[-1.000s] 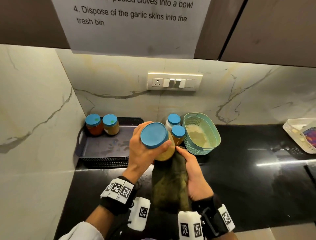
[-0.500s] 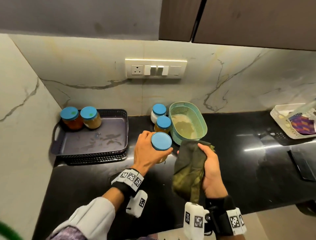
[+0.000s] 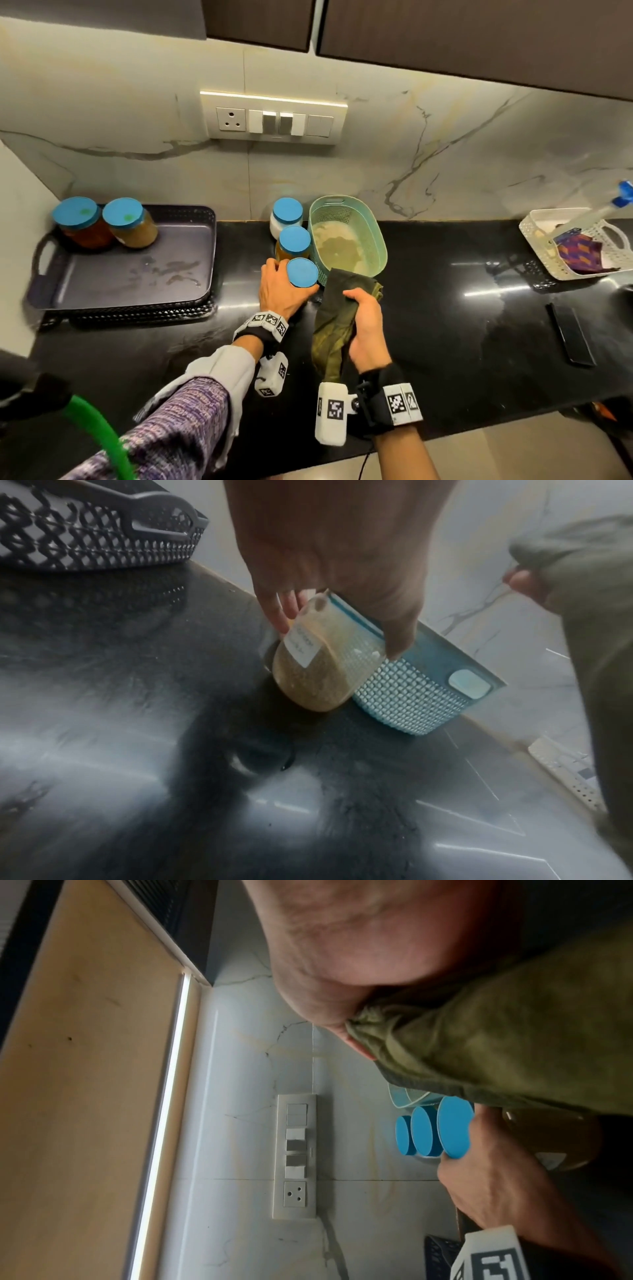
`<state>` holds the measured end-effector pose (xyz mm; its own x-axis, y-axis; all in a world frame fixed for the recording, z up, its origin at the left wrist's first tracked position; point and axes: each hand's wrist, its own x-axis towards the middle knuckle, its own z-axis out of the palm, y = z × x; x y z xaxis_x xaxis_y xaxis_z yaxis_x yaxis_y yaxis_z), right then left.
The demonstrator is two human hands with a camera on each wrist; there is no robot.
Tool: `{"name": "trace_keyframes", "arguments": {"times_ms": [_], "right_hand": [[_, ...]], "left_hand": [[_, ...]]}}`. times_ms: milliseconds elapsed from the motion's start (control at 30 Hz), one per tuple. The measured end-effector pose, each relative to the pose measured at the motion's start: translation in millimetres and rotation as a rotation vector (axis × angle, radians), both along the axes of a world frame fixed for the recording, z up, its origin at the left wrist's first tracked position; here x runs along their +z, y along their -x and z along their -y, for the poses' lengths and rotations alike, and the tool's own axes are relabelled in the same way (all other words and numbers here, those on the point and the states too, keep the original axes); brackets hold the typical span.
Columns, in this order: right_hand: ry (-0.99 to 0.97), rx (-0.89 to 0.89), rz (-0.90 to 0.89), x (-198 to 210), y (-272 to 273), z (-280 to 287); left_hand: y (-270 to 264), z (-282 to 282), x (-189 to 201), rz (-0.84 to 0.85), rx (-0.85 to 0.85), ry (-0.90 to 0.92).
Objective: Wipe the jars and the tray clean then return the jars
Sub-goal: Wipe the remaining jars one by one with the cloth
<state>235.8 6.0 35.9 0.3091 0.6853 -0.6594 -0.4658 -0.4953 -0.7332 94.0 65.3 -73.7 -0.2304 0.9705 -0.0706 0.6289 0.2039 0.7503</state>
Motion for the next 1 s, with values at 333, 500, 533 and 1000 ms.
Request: {"name": "trace_keyframes", "arguments": {"times_ms": [333,500,533,1000], "right_hand": [[-0.055,0.097,0.042,-2,26,-21],[-0.035,0.129,0.069,-5,69,-28],[-0.036,0.157,0.068,-7,81,-30],[-0.03,0.561,0.077,11,257,-62]], "left_hand": [[9,10,0,0.1,0.001,0.003],[57,34,-2,0.092,0.061,-0.098],[72,39,-1,0.084,0.089,-0.113],[320,-4,49,-0.243,0.266,-0.021]]}}
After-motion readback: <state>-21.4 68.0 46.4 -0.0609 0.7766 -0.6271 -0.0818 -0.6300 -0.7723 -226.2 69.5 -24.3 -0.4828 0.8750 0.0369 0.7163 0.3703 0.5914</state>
